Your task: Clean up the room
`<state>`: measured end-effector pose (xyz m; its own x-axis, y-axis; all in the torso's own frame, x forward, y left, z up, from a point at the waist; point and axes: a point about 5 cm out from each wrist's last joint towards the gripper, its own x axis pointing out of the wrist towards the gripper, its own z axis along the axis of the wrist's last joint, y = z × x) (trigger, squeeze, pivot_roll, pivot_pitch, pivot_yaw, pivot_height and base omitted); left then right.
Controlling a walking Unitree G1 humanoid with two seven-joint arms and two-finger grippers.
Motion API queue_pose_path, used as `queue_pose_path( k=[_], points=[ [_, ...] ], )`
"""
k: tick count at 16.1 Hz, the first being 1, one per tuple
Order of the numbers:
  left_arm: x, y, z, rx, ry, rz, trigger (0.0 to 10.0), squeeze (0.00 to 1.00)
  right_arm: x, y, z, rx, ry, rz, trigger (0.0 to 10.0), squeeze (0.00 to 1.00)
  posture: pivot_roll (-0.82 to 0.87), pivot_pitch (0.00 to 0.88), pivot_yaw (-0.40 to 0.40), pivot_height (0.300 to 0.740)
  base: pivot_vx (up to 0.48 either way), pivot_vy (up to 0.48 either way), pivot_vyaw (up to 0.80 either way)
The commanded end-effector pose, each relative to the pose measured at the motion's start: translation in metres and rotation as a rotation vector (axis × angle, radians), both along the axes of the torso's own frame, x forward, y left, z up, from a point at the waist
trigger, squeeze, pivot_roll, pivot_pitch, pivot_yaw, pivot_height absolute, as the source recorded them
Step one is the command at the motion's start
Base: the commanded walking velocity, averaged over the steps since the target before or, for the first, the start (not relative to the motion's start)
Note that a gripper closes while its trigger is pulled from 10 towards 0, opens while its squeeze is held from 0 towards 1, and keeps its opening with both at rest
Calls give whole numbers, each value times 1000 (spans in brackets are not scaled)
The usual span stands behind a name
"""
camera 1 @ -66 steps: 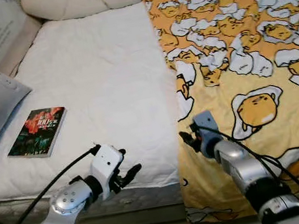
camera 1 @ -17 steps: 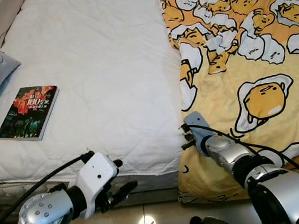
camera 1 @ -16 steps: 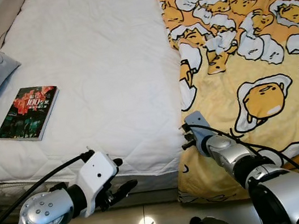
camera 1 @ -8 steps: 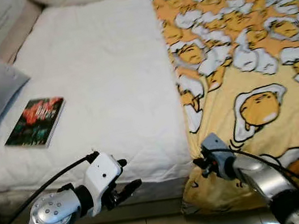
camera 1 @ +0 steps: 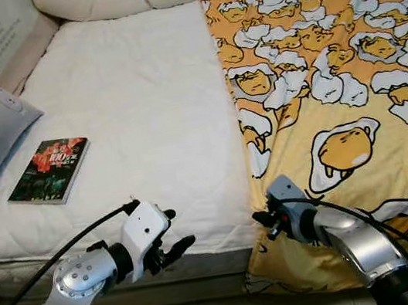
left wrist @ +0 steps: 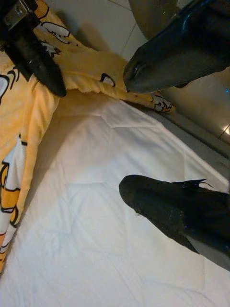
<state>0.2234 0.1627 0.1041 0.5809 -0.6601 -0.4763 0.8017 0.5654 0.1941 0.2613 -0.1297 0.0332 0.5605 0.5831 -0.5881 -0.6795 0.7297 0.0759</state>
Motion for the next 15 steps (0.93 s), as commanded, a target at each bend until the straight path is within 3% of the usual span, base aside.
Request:
queue_pose_path(
  k=[1, 3, 6, 8, 9, 10, 11, 13, 15],
  points=[
    [1, -2, -4, 13, -5, 1, 10000, 0, -4, 14, -2, 17, 35, 65, 10000, 1000, 41, 0, 17, 740, 0, 0, 0],
    [3, -5, -11, -3, 0, 25, 10000, 0, -1, 9, -2, 2, 38, 40, 10000, 1000, 26, 0, 25, 740, 0, 0, 0],
    [19, -4, -15, -136, -70, 277, 10000, 0, 3, 0, 16, 75, -44, -56, 10000, 1000, 1, 0, 37, 740, 0, 0, 0],
    [29, -2, -10, -223, -106, 421, 10000, 0, 8, -7, 31, 82, -203, -145, 10000, 1000, -8, 0, 39, 740, 0, 0, 0],
    [37, 4, -8, -263, -150, 545, 10000, 0, 13, -16, 43, 82, -319, -272, 10000, 1000, -33, 0, 53, 740, 0, 0, 0],
    [40, 6, -7, -283, -163, 606, 10000, 0, 15, -22, 48, 70, -370, -363, 10000, 1000, -33, 0, 53, 740, 0, 0, 0],
    [47, 9, -8, -313, -193, 727, 10000, 0, 14, -36, 53, 76, -400, -560, 10000, 1000, -51, 0, 59, 740, 0, -480, 0],
    [49, 1, -10, -295, -214, 727, 10000, 0, 7, -39, 53, 80, -435, -632, 10000, 1000, -49, 0, 56, 740, 0, -480, 0],
    [51, -3, -9, -291, -229, 719, 10000, 0, 5, -32, 51, 73, -443, -618, 10000, 1000, -50, 0, 54, 740, 0, -480, 0]
  ],
)
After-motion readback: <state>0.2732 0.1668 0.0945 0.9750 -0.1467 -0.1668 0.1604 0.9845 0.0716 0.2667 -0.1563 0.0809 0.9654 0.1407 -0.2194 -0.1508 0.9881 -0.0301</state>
